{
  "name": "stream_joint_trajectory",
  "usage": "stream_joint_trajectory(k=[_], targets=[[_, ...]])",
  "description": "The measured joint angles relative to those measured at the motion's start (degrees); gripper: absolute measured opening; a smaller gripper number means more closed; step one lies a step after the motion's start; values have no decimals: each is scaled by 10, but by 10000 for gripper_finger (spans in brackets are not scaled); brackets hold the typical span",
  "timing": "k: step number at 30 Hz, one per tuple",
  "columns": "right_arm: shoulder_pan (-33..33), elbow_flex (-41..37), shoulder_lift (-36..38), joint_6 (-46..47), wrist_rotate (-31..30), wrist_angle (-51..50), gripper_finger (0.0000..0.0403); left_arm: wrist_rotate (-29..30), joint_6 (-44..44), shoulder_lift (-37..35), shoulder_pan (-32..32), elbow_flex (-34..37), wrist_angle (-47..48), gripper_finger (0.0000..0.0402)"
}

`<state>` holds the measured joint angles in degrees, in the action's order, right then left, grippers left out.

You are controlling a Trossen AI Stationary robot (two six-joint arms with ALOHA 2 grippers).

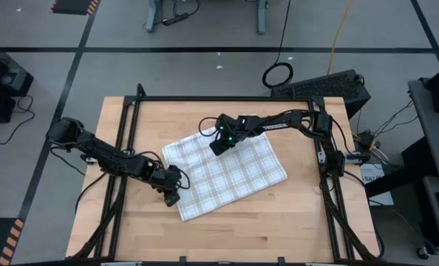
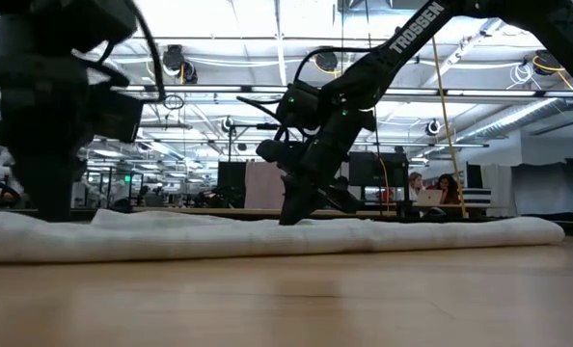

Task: Roll towel
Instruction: Roll the towel

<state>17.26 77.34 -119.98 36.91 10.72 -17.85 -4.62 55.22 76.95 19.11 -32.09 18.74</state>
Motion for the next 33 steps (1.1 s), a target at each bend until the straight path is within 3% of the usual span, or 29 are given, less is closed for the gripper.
stream_joint_trajectory(k=[6,9,15,24,33], targets=[[-4,-2,44,-35,-3,-5,0,18,-24,0,-7,-51,24,143],[-13,-1,70,-33,25,-14,0,35,-49,0,-22,-72,45,143],[-56,0,145,-5,74,-134,0,65,-123,-1,-91,-81,75,143],[-154,0,231,132,-76,-392,0,63,-326,-1,-228,-81,73,143],[-233,0,239,186,-149,-432,0,-3,-422,-1,-348,-60,71,143]])
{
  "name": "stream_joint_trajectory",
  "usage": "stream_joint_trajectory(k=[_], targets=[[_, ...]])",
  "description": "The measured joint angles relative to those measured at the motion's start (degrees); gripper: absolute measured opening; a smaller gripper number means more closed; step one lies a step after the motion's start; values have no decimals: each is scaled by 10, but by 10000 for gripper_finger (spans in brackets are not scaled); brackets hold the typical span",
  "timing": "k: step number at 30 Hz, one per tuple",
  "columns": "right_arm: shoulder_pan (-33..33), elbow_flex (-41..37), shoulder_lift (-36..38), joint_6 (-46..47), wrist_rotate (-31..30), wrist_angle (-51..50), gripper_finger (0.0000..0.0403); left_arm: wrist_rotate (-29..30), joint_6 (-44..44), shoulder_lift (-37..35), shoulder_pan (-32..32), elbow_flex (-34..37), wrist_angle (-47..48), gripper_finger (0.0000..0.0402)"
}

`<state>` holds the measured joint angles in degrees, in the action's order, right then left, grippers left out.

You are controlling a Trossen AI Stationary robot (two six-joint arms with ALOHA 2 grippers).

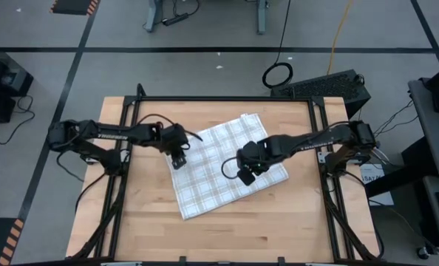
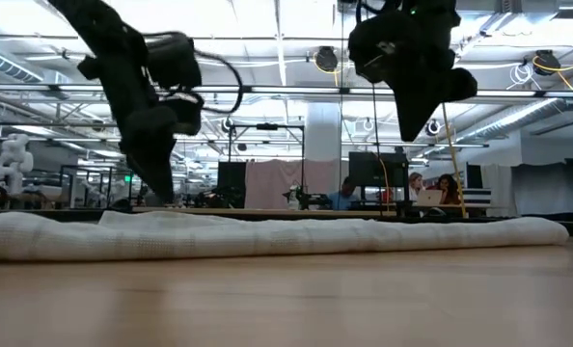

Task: Roll towel
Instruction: Roll the towel

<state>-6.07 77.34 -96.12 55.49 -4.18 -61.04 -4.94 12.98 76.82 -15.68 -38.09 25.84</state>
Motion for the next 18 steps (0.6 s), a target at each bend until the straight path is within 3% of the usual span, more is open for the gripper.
stream_joint_trajectory(k=[6,12,18], targets=[[-28,0,0,-6,-46,-22,0,-80,-14,0,-44,20,15,143],[-51,0,0,-22,-35,-59,0,-82,-18,0,-43,20,16,143],[-70,0,0,-98,-4,-67,0,-43,9,18,-43,21,23,143]])
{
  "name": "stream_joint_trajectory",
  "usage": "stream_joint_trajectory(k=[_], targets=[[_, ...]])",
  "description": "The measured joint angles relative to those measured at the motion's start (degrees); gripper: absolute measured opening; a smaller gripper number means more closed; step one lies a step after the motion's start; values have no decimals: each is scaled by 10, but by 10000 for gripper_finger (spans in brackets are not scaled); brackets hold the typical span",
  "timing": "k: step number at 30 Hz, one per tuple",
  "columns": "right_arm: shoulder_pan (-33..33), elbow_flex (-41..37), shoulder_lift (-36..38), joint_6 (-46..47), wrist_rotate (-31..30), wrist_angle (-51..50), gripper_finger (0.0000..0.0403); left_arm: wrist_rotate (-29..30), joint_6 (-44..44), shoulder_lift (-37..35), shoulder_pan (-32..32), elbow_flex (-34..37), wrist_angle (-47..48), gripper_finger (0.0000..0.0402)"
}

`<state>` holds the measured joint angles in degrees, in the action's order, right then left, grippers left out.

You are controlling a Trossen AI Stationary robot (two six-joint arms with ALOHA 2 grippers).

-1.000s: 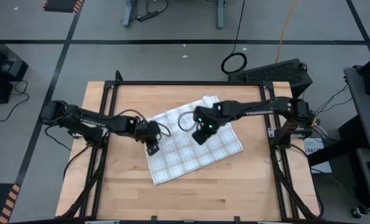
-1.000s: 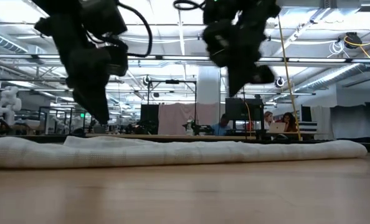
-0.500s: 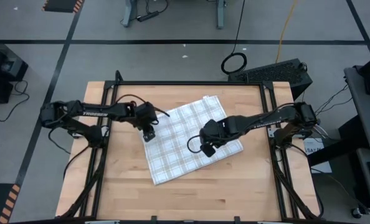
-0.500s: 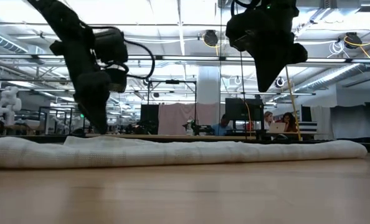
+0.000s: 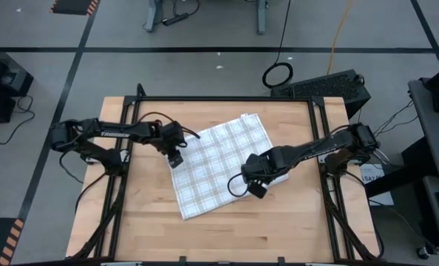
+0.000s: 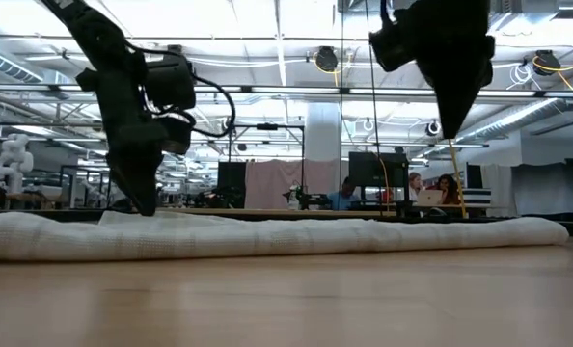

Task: Roll towel
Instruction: Roll the towel

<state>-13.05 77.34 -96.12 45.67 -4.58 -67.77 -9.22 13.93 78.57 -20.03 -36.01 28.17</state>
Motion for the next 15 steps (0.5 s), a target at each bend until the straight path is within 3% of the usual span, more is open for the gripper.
stream_joint_trajectory(k=[6,15], targets=[[-15,0,0,-80,3,-51,0,54,92,10,6,0,21,143],[-16,0,43,-124,2,-65,0,61,207,10,41,0,82,143]])
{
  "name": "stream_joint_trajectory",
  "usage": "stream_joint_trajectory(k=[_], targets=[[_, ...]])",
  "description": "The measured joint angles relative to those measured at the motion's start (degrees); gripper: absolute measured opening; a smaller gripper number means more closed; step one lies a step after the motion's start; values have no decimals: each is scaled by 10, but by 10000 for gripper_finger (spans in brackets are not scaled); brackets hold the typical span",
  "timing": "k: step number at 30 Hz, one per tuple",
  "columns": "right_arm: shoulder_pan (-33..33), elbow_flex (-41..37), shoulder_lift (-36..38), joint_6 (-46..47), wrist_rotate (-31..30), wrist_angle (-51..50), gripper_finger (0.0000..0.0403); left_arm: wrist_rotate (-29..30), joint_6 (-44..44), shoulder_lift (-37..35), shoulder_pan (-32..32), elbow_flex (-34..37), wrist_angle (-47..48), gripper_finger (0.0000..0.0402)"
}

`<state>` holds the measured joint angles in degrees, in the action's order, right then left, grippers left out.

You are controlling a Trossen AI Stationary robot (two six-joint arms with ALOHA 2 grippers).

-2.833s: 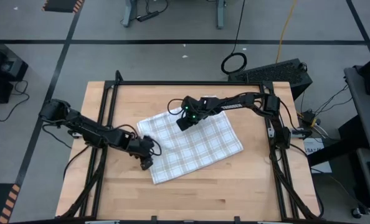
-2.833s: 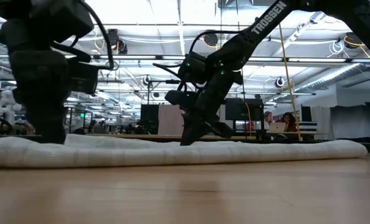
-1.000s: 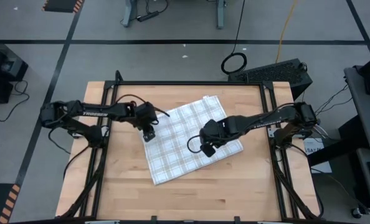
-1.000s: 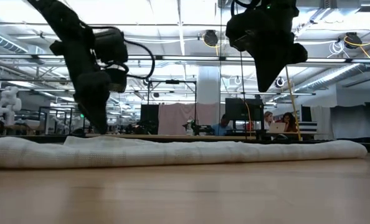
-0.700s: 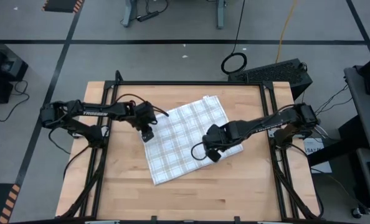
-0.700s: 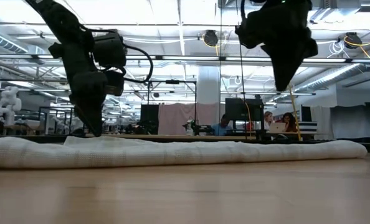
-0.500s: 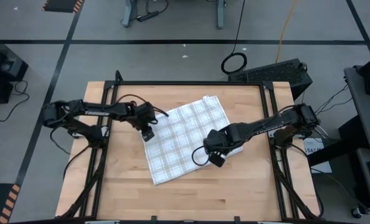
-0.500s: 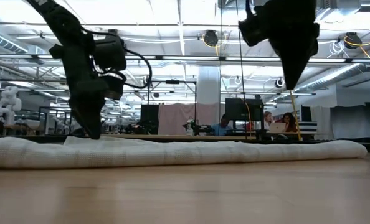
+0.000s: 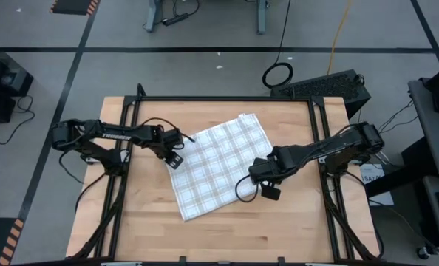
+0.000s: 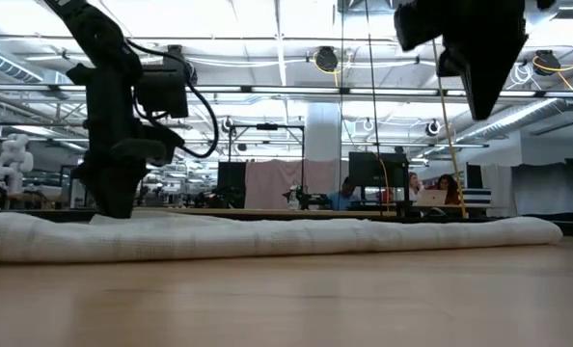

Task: Roll towel
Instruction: Roll the towel

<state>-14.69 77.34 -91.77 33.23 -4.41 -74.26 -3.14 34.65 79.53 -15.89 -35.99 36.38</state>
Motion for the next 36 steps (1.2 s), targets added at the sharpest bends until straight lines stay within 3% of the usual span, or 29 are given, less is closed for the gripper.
stream_joint_trajectory(k=[9,17,30,33,36], targets=[[22,0,107,58,0,22,0,-5,67,-60,21,-36,1,143],[120,0,164,137,-1,44,0,7,155,-143,22,-62,2,143],[242,0,163,55,-17,71,0,-19,184,-193,20,-62,13,145],[262,0,160,34,-18,72,0,-13,176,-190,11,-62,50,164],[282,0,157,14,-18,72,0,-13,159,-184,-6,-61,90,207]])
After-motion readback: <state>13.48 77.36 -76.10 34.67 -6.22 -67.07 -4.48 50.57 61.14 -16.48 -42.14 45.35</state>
